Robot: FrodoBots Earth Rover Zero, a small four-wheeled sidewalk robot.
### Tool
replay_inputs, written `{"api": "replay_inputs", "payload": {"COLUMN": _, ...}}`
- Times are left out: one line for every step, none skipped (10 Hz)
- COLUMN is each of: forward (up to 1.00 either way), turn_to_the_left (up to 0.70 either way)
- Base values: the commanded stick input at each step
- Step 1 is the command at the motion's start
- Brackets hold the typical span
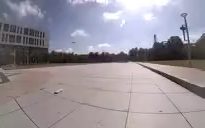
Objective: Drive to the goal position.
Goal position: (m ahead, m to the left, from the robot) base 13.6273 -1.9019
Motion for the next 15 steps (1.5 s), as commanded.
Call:
{"api": "replay_inputs", "payload": {"forward": 0.7, "turn_to_the_left": 0.0}}
{"api": "replay_inputs", "payload": {"forward": 0.7, "turn_to_the_left": 0.0}}
{"api": "replay_inputs", "payload": {"forward": 0.7, "turn_to_the_left": 0.0}}
{"api": "replay_inputs", "payload": {"forward": 0.7, "turn_to_the_left": 0.0}}
{"api": "replay_inputs", "payload": {"forward": 0.7, "turn_to_the_left": 0.0}}
{"api": "replay_inputs", "payload": {"forward": 0.7, "turn_to_the_left": 0.0}}
{"api": "replay_inputs", "payload": {"forward": 0.7, "turn_to_the_left": 0.0}}
{"api": "replay_inputs", "payload": {"forward": 0.7, "turn_to_the_left": 0.0}}
{"api": "replay_inputs", "payload": {"forward": 0.7, "turn_to_the_left": 0.0}}
{"api": "replay_inputs", "payload": {"forward": 0.7, "turn_to_the_left": 0.0}}
{"api": "replay_inputs", "payload": {"forward": 0.7, "turn_to_the_left": 0.0}}
{"api": "replay_inputs", "payload": {"forward": 0.7, "turn_to_the_left": 0.0}}
{"api": "replay_inputs", "payload": {"forward": 0.7, "turn_to_the_left": 0.0}}
{"api": "replay_inputs", "payload": {"forward": 0.7, "turn_to_the_left": -0.01}}
{"api": "replay_inputs", "payload": {"forward": 0.7, "turn_to_the_left": -0.02}}
